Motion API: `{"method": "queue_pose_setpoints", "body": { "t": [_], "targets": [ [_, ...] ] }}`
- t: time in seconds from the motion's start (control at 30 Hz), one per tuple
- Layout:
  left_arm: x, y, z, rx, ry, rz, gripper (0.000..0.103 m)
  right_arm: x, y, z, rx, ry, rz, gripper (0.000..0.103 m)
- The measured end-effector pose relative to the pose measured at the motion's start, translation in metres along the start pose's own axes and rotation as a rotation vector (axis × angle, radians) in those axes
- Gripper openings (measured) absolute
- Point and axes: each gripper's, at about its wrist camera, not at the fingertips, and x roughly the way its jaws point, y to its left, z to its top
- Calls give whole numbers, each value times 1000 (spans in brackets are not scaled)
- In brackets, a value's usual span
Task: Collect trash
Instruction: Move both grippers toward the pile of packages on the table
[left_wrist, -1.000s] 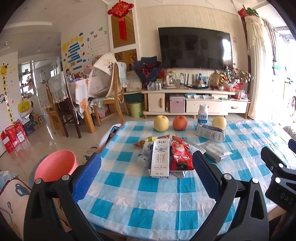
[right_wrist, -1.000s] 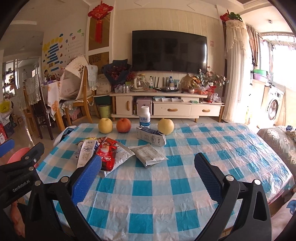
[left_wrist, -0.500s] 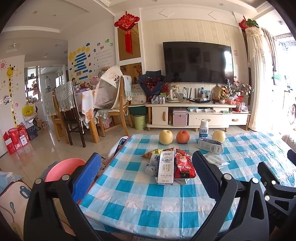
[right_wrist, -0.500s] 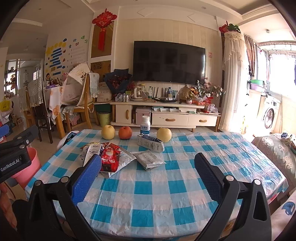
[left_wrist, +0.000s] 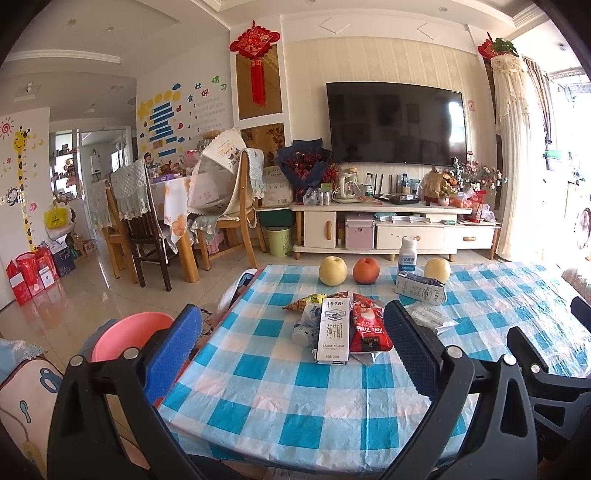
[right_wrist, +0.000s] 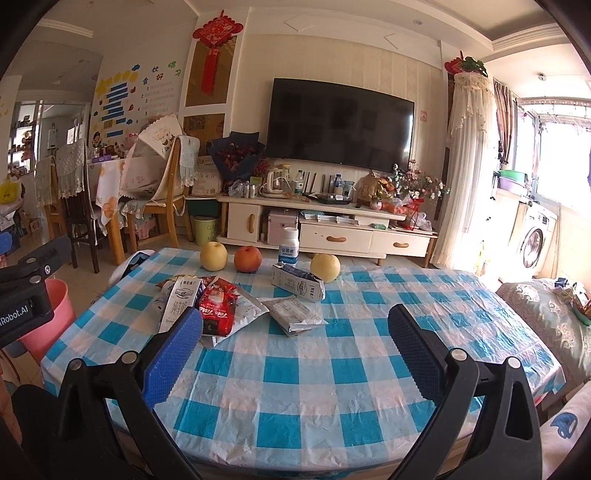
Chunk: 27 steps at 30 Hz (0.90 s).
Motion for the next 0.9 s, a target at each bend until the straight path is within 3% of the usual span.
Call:
{"method": "queue_pose_setpoints", "body": {
  "t": [0.27,0.3,0.9],
  "targets": [
    [-4,15,-8,-37,22,-32,99,8,0,-3,-17,14,-21,99],
    [11,6,0,-40,33,-31,99,8,0,-3,-18,13,-22,99],
    [39,-9,-17,-46,83,-60,99,31,-9,-15,6,68,8,99]
  ]
}}
